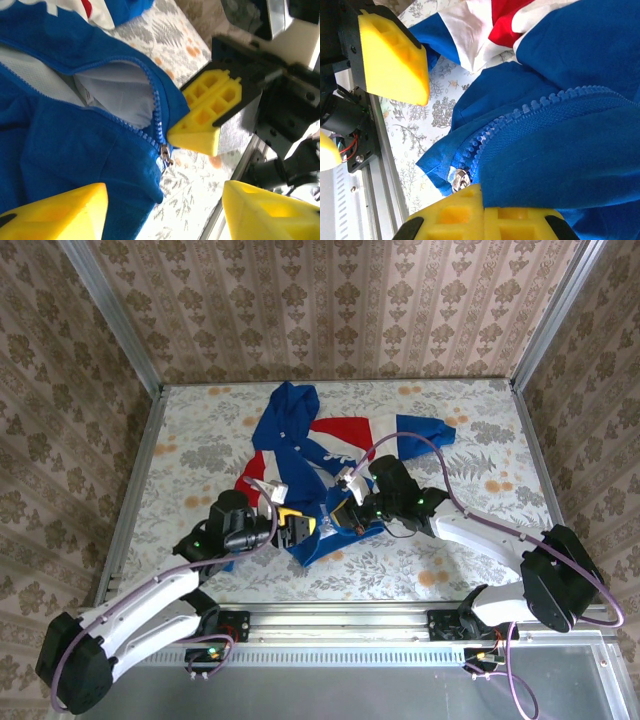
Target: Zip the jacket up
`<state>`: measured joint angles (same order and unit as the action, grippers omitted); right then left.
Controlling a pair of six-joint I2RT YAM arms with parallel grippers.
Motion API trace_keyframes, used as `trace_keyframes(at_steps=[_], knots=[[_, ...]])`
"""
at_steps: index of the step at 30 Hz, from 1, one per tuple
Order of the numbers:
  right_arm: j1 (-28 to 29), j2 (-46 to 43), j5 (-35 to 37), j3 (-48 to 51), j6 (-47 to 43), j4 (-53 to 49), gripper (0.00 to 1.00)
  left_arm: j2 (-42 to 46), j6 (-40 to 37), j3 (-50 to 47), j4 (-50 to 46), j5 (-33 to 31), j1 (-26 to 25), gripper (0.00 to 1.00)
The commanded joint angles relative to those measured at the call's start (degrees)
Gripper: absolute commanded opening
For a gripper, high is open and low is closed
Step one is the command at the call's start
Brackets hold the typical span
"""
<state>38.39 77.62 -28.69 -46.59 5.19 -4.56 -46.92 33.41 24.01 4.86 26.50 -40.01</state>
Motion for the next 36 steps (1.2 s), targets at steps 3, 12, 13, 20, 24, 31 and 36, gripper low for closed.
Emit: trace_keyframes(at_steps=[3, 12, 13, 20, 24, 31, 36], knots=[[-0.12, -0.85, 1.31, 0.71, 1.79, 3.44, 0.00, 2.09, 7.74, -2.15, 5.23, -5.97, 0.41, 0.67], [-0.12, -1.29, 1.87, 1.10, 2.63, 4.60, 0.00, 0.43, 14.68, -7.22, 15.41, -8.23, -0.92, 0.65], [-0.12, -1.33, 2.05, 1.23, 2.76, 4.78, 0.00, -0.03, 15.01, -7.31, 16.10, -8.13, -1.17, 0.65], [-0.12, -1.45, 2.06, 1.42, 3.30, 5.61, 0.00, -3.73, 17.21, -7.66, 21.61, -7.89, -2.61, 0.65], [-0.07, -1.81, 2.05, 1.49, 3.38, 5.71, 0.00, -5.47, 18.18, -7.92, 24.36, -7.61, -2.96, 0.64], [-0.15, -2.13, 2.19, 1.76, 3.60, 6.07, 0.00, -7.72, 18.99, -8.63, 26.65, -7.52, -3.98, 0.54], [-0.08, -2.09, 2.30, 1.85, 3.57, 6.42, 0.00, -10.13, 18.71, -8.89, 29.06, -6.75, -4.98, 0.48]])
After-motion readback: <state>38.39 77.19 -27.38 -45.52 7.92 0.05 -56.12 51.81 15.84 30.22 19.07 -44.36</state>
